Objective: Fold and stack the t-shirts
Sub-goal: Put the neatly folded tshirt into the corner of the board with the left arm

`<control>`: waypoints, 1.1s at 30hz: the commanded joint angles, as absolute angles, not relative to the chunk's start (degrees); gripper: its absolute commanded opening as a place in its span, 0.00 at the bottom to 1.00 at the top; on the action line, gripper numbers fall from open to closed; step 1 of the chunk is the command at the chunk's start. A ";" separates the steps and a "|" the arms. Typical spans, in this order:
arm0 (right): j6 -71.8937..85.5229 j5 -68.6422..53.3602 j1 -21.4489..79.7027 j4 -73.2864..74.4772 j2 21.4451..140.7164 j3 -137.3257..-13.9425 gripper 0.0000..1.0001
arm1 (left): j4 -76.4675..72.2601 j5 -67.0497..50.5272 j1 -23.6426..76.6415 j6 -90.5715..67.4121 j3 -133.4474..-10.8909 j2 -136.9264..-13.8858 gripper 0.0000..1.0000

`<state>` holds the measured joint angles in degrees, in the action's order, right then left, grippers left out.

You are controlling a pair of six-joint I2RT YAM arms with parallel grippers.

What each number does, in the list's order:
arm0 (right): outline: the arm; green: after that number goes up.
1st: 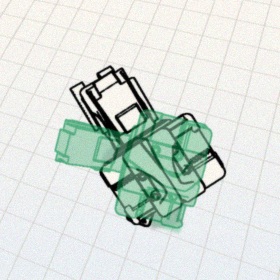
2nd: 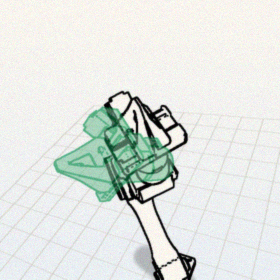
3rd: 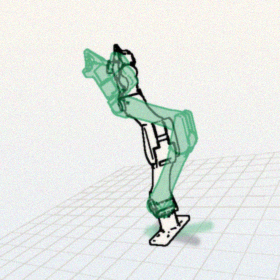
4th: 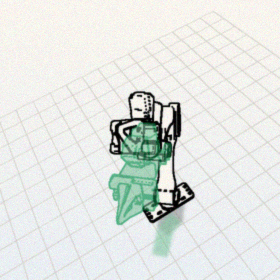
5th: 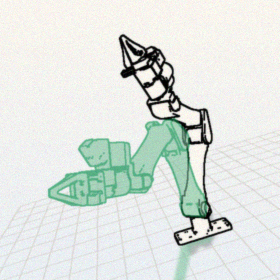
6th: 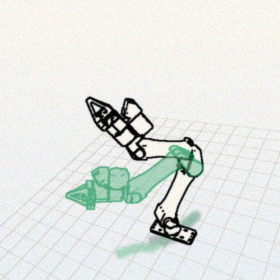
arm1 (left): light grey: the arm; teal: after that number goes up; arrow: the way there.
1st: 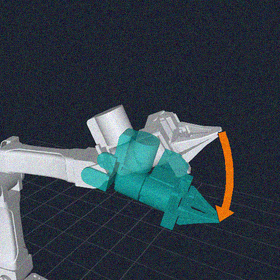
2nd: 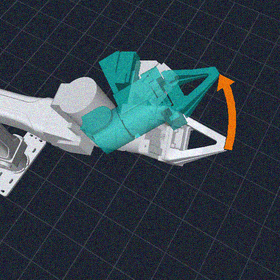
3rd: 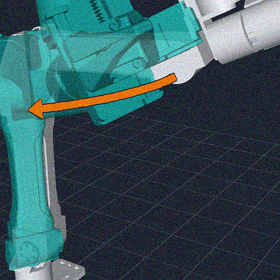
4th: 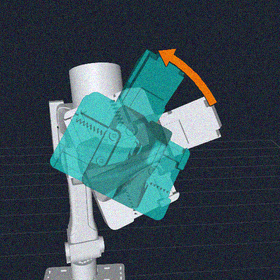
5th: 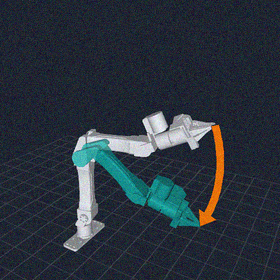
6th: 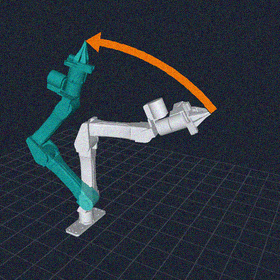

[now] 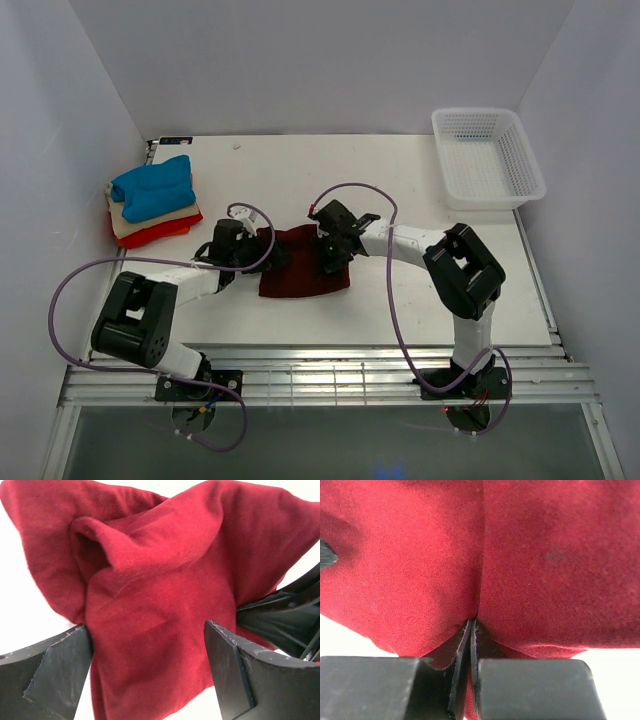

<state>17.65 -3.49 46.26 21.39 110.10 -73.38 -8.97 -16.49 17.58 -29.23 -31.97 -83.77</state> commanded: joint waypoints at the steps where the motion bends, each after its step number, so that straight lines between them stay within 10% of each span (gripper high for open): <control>1: 17.40 -3.51 47.02 22.41 113.11 -73.39 0.08 | -6.06 -19.16 17.58 -29.88 -31.11 -88.23 0.98; 23: 18.72 -6.33 47.46 18.81 114.35 -69.52 0.08 | -7.74 -11.27 31.29 -34.89 -32.61 -96.15 0.90; 27: 18.72 -6.42 47.64 18.63 113.47 -68.82 0.08 | -5.10 -6.78 31.29 -34.81 -33.31 -97.46 0.39; 33: 18.81 -5.36 47.99 18.90 110.57 -67.15 0.08 | -2.46 -1.15 31.20 -33.58 -34.45 -99.40 0.02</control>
